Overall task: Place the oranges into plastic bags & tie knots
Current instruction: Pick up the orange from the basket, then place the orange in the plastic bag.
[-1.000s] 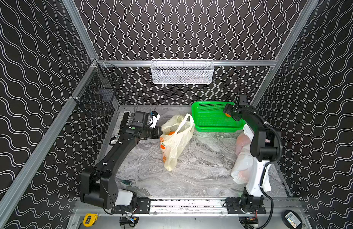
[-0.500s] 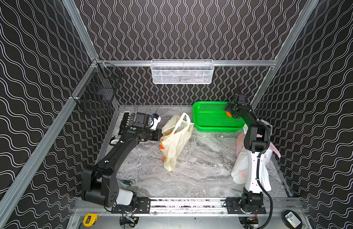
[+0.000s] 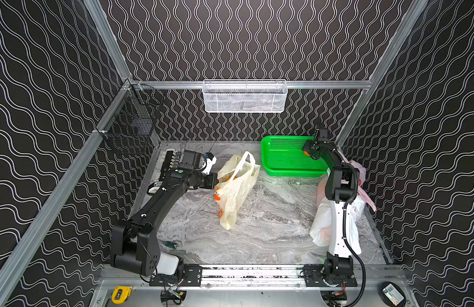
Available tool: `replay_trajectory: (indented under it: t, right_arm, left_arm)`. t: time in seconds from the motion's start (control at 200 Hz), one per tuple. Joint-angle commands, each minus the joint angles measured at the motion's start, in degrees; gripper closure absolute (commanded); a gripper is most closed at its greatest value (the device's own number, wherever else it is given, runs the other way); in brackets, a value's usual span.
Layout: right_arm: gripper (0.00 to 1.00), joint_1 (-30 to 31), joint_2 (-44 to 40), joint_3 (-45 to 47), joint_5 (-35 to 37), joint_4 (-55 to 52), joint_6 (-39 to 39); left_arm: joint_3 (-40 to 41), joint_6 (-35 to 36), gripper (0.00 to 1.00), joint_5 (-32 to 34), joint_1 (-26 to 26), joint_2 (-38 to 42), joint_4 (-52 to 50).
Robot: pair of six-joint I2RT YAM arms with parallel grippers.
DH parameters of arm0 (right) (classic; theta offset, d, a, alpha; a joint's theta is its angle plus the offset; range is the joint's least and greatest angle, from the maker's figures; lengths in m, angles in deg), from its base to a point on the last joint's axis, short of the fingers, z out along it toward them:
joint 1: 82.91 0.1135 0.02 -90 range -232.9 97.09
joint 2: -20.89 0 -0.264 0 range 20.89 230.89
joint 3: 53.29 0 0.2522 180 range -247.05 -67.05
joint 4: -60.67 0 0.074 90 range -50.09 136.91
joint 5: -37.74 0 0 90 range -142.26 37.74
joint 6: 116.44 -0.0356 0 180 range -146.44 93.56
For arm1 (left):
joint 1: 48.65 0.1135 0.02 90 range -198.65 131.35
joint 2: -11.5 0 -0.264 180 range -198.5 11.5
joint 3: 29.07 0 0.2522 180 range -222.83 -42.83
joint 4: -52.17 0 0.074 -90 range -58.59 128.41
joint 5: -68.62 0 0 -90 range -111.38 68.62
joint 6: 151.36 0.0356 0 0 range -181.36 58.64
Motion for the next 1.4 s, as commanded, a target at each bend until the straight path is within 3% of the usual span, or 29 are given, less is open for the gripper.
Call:
replay_trajectory:
  t: [0.0,0.22,0.385,0.53,0.796,0.966,1.226,1.276,1.396]
  right_arm:
    - [0.36,0.0,-2.9,2.5,-1.1,0.9,0.6]
    - [0.44,0.5,-15.5,16.1,-5.0,6.4,-1.4]
    - [0.47,3.1,-28.2,29.7,-11.2,10.6,-3.8]
    - [0.48,8.7,-42.2,41.9,-17.6,14.9,-4.4]
    - [0.5,21.2,-57.6,51.7,-34.8,16.0,-0.4]
    - [0.51,25.7,-58.7,53.2,-44.2,17.7,-0.8]
    - [0.49,33.6,-50.9,46.8,-43.1,14.1,1.7]
    - [0.46,34.5,-49.6,45.8,-42.6,13.4,1.9]
    - [0.26,34.8,-48.9,46.1,-42.2,14.5,0.8]
  left_arm:
    - [0.0,-0.6,1.0,-3.3,0.5,0.4,1.1]
    - [3.3,-6.7,1.0,-11.9,3.5,0.8,8.2]
    - [5.6,-11.0,1.0,-14.8,4.6,1.2,13.8]
    - [6.9,-13.3,1.0,-15.7,5.1,0.9,16.3]
    - [7.8,-13.2,1.0,-14.7,5.7,1.7,16.5]
    - [8.2,-13.7,1.0,-15.6,5.8,1.2,17.7]
    - [9.1,-14.5,1.0,-16.3,5.8,1.5,19.1]
    - [9.4,-14.7,1.0,-16.2,5.9,1.6,19.3]
    - [9.9,-15.2,1.0,-16.3,6.1,1.9,19.8]
